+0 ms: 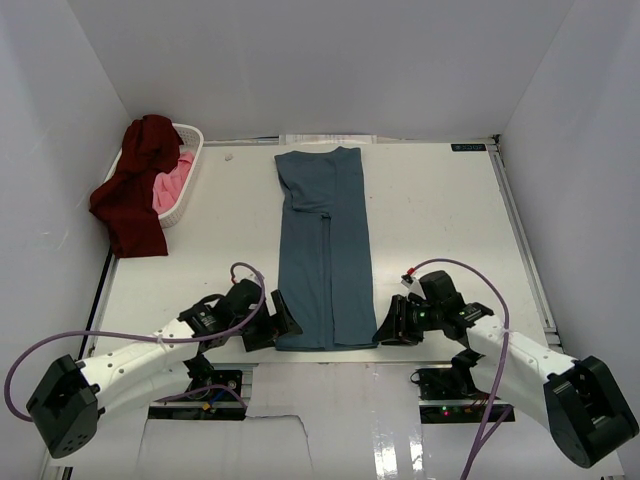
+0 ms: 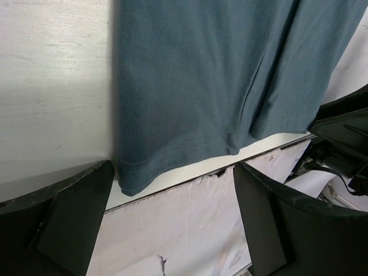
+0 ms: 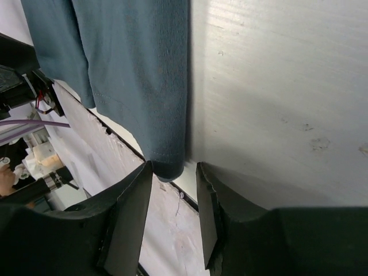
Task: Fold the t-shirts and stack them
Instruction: Rotate the tshirt 90 degrees, then grab the bottom of the folded rectangular tshirt with both arms
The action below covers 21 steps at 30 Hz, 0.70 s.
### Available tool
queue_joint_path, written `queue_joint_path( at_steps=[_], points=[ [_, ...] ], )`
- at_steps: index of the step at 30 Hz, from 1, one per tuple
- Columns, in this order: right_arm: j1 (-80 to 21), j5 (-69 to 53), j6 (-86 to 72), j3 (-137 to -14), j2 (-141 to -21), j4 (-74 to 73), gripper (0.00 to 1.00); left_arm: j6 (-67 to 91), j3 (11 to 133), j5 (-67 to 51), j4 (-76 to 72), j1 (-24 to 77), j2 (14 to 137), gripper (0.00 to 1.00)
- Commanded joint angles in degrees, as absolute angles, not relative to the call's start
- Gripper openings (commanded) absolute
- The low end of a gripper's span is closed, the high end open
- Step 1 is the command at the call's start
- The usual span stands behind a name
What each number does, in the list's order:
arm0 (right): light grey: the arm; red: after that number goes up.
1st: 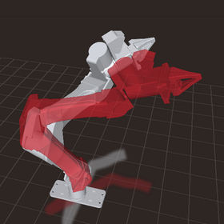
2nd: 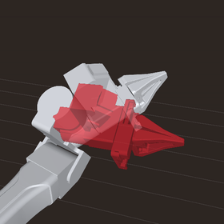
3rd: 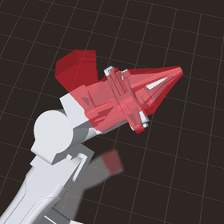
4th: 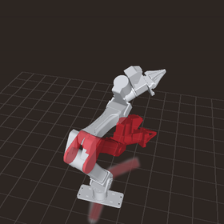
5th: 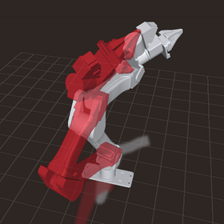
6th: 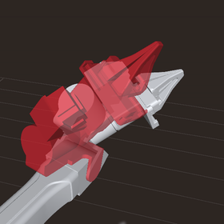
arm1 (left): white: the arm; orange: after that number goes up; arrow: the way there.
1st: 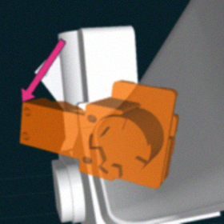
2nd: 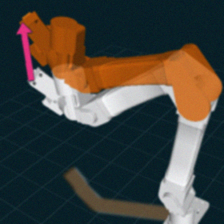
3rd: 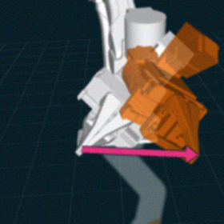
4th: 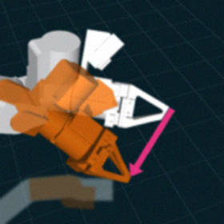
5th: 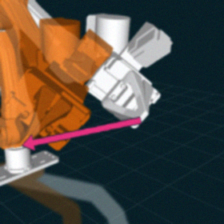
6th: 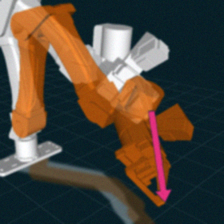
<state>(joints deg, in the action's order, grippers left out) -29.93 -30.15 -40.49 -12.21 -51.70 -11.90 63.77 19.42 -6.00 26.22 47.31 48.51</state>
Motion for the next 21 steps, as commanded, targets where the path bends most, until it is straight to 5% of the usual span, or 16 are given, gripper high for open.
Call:
queue_joint_path(
  at_steps=[1,8,15,21],
  points=[
    [-31.0,-27.5,-40.8,-11.2,-54.0,-11.1,0.43,63.2,17.3,-4.7,28.3,47.2,49.2,0.97],
    [-32.8,-27.0,-41.6,-11.3,-56.0,-8.9,0.42,63.8,15.5,-5.3,28.7,47.1,48.1,0.96],
    [-34.2,-25.7,-42.2,-11.1,-55.7,-8.0,0.12,63.0,14.4,-5.3,28.7,47.2,46.3,0.94],
    [-35.2,-24.5,-42.7,-10.5,-53.7,-8.9,0.11,64.2,12.0,-6.4,29.0,47.5,44.3,0.89]
  ],
)
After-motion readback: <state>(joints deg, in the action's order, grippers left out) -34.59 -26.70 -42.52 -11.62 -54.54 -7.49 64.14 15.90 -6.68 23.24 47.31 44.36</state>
